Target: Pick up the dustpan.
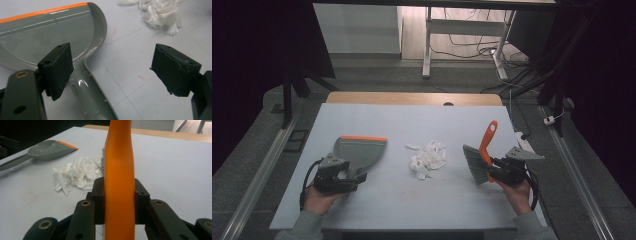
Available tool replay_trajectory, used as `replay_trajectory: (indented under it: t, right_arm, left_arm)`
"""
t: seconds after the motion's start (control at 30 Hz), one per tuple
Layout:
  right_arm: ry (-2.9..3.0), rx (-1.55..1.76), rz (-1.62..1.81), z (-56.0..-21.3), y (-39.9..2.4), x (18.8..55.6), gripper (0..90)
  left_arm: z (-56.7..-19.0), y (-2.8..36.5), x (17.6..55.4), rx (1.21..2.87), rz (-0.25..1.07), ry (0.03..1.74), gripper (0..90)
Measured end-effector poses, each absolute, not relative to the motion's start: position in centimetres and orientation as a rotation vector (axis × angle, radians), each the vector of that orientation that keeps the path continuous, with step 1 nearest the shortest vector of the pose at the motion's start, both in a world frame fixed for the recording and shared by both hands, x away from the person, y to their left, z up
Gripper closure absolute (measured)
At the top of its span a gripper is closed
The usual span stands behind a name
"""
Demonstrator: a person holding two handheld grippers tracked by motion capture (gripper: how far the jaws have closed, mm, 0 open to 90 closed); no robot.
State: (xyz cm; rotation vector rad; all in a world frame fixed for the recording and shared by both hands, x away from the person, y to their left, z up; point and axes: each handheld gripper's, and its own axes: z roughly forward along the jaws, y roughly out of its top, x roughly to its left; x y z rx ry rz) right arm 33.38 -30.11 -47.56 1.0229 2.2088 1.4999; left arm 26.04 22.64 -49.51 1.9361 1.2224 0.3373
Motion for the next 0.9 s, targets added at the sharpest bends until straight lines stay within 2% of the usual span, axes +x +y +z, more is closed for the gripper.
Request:
replay_trajectory:
  t: [0.9]
  right_arm:
    - [2.204,0.998,1.514,-47.35,-29.70,33.23,69.7]
  left_arm:
    - [-48.84,22.24,26.31,1.966,0.301,1.174,17.2]
